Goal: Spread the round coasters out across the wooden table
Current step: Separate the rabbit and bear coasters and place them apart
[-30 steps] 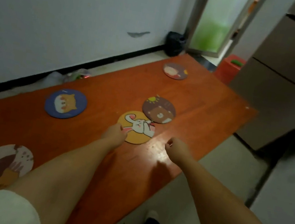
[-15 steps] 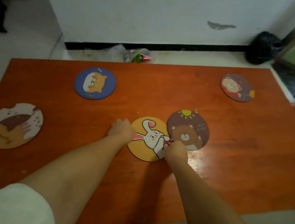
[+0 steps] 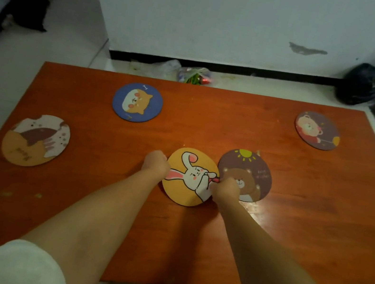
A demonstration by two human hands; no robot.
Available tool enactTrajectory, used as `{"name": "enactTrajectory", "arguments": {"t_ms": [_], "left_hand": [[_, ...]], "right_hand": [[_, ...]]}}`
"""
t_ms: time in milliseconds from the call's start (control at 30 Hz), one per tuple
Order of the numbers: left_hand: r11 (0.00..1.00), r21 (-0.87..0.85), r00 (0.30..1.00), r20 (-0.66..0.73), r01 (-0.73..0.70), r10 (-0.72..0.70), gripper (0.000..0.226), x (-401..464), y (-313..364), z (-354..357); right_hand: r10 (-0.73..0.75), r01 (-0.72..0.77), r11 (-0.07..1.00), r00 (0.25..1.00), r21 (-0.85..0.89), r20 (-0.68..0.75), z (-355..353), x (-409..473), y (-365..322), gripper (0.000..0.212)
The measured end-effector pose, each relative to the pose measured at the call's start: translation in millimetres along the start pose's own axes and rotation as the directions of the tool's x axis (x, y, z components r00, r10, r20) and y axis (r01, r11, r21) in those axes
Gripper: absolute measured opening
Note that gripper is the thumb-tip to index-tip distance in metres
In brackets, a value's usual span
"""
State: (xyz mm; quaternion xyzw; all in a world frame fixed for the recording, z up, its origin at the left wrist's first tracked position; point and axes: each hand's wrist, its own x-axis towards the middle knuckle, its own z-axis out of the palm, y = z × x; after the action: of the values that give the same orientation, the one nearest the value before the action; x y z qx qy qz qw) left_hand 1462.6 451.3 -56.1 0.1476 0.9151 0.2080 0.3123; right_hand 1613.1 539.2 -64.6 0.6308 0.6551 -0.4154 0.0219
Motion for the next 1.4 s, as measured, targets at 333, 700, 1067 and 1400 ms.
{"name": "enactTrajectory", "arguments": {"t_ms": [333, 700, 1067, 1400], "left_hand": [[0.956, -0.288, 0.998, -0.029, 0.046, -0.056, 0.008, -28, -82, -50], [0.897, -0.396, 0.981, 0.093, 0.195, -0.172, 0.009, -72, -210, -79], [0.998, -0.064, 0.996, -0.086, 0.002, -0.008, 0.004, -60, -225, -70], [1.0, 0.009, 0.997, -0.075, 0.028, -0.027, 0.023, -59, -213, -76]], "right_hand": [[-0.197, 0.193, 0.979, 0.978, 0.072, 0.061, 32, -64, -14, 0.028], [-0.229, 0.233, 0.972, 0.967, -0.025, 0.109, 115, -150, 7, 0.012], [-0.242, 0.25, 0.961, 0.967, -0.115, 0.08, 141, -152, 12, 0.016], [-0.221, 0.226, 0.968, 0.974, -0.11, 0.053, 131, -149, 14, 0.037]]}}
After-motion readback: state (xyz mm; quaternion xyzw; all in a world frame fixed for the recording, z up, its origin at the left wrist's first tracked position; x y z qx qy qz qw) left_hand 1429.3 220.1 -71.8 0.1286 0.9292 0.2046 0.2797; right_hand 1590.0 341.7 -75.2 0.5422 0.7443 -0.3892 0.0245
